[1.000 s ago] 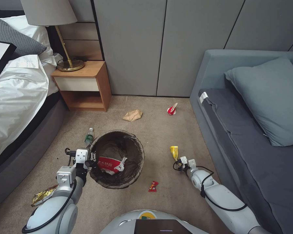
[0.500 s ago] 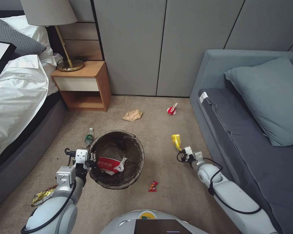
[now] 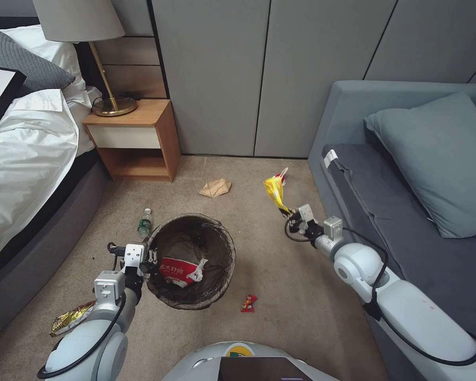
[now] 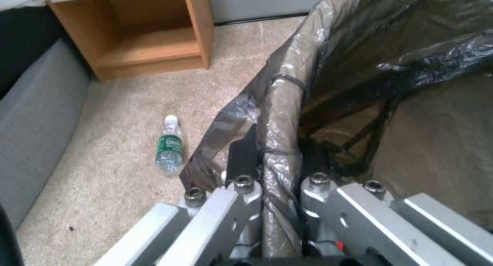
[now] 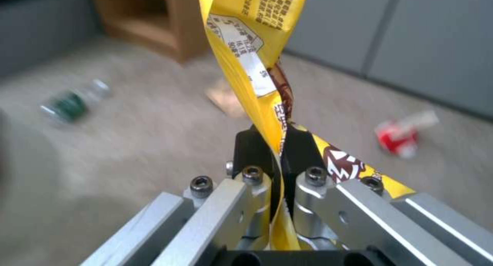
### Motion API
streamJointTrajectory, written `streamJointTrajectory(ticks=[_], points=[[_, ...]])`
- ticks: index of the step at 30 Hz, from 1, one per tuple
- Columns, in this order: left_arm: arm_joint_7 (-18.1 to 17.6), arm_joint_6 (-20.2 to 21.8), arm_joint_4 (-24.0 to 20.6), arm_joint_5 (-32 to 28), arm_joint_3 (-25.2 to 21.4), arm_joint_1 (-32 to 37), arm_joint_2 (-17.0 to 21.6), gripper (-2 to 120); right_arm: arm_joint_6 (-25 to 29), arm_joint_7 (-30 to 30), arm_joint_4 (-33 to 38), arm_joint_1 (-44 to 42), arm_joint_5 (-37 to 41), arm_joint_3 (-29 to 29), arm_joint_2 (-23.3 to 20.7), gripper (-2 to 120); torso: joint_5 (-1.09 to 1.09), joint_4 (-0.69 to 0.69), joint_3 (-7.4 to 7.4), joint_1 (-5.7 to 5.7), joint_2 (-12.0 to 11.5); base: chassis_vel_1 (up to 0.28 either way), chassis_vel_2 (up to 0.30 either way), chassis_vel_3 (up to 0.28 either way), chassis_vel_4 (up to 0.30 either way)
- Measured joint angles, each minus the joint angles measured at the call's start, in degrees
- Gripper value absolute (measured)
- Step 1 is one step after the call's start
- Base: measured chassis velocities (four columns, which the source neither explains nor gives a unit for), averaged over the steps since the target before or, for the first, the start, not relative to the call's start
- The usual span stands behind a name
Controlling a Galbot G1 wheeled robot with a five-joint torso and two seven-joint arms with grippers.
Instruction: Pick up the trash bin, then pick up the garbage from the floor and place it into the trash bin.
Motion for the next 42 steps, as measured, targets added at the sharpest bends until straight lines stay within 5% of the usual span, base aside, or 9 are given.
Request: streamJointTrajectory(ticks=[12,26,42], points=[[-0.1,0.6,0.8,0.5,0.9,-0.4,-0.4,3,-7.1,-2.7,16.4,8.4,11.4,-7.5,-1.3,0,0.01,-0.01,0.0,0.0,0.0,0.0,0.0,0.0,0.0],[-0.7,1.2,1.3,-0.3,1.7,-1.8,-0.8,3,-8.8,-0.6,17.0,17.8,12.7,-24.2,-0.2,0,0.0,0.01,0.0,0.0,0.0,0.0,0.0,0.0,0.0],[-1.9,2.1,1.2,-3.8,1.1,-3.2,-0.3,3,-12.9,2.2,15.4,19.7,12.5,-31.2,1.0,4,0.0,-0.01,0.0,0.0,0.0,0.0,0.0,0.0,0.0]])
